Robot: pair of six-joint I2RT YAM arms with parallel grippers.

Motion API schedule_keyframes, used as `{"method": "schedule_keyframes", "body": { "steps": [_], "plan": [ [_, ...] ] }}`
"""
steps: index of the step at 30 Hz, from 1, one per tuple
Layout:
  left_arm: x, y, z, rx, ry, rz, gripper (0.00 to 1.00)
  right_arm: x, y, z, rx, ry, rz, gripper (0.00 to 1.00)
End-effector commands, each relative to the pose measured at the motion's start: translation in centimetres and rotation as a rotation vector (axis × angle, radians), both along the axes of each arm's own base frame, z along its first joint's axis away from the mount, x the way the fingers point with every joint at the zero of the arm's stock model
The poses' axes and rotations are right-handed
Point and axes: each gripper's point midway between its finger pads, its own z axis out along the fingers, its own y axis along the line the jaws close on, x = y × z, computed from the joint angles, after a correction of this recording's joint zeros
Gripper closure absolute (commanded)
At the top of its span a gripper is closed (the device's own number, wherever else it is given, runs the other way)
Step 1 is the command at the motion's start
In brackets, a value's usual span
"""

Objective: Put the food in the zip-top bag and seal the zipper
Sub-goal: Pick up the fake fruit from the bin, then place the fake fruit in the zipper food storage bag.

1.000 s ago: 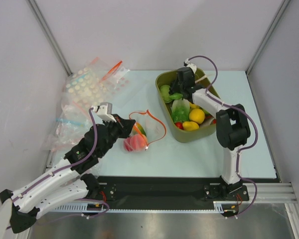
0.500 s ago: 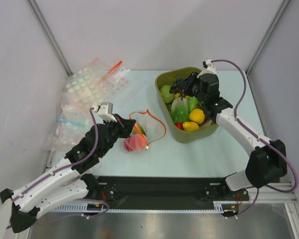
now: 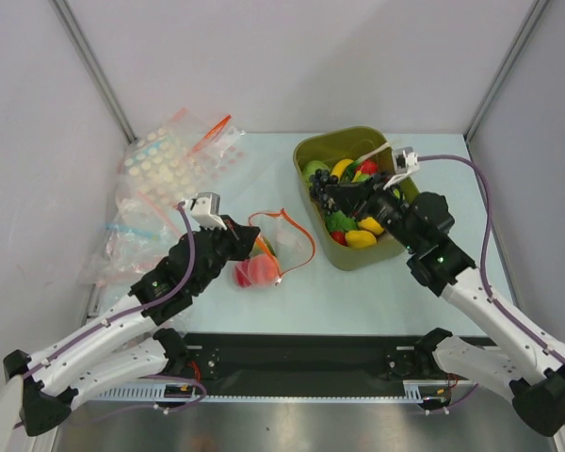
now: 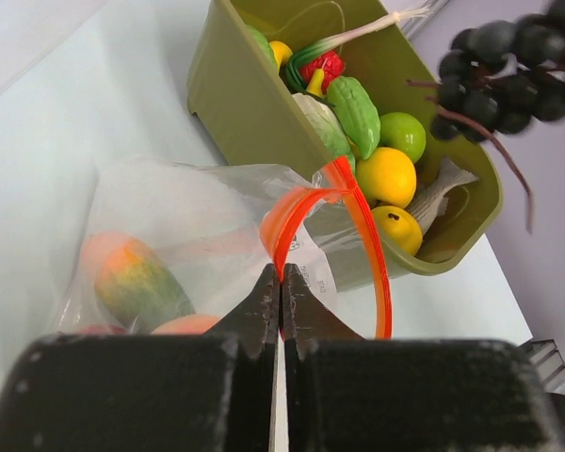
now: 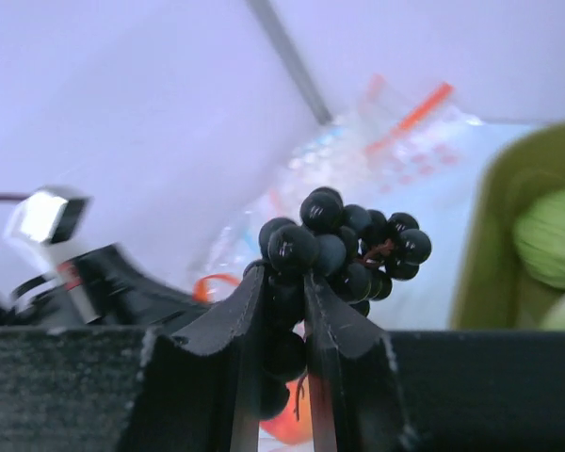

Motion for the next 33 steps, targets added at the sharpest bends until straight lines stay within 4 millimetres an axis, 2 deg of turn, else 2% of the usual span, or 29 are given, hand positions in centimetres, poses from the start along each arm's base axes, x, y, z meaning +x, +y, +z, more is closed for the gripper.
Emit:
{"method": "schedule_keyframes", "body": {
  "steps": [1,2,3,4,7,16,22,33],
  "plan": [
    [0.3,-0.5,1.7,-0.028,-0.041,-0.010,1.00,-4.6,2.2,2.6,-0.034,-0.232,0.206,0.80],
    [0.3,-0.4,1.7,-0.026,-0.042,-0.008,1.00,-5.5,2.6,2.6,-0.044,-0.268,0.247,0.80],
    [0.3,-0.4,1.8,-0.027,-0.043,-0.008,1.00,-6.2,3.1,1.8,-0.063,-0.283,0.286,0.80],
    [0.3,-0.4,1.8,-0.027,-0.045,-0.007,1.00,-7.1,3.5,2.0,-0.060,-0.314,0.326,0.80],
    [0.3,-0.4,1.9,-0.029,-0.049,-0.007,1.00,-7.8,4.4,1.0,-0.067,-0.331,0.386,0.80],
    [-0.3,0.2,2.9,-0.066,-0.075,-0.006,0.99,-9.8,6.7,-0.2,-0.087,-0.375,0.542,0.80],
    [-0.6,0.2,3.4,-0.077,-0.091,-0.023,0.99,-8.7,7.8,-2.1,-0.126,-0.324,0.541,0.80],
    [-2.8,-1.8,5.8,-0.157,-0.203,-0.201,0.99,-6.3,9.8,-5.7,-0.183,-0.215,0.521,0.83]
  ]
}}
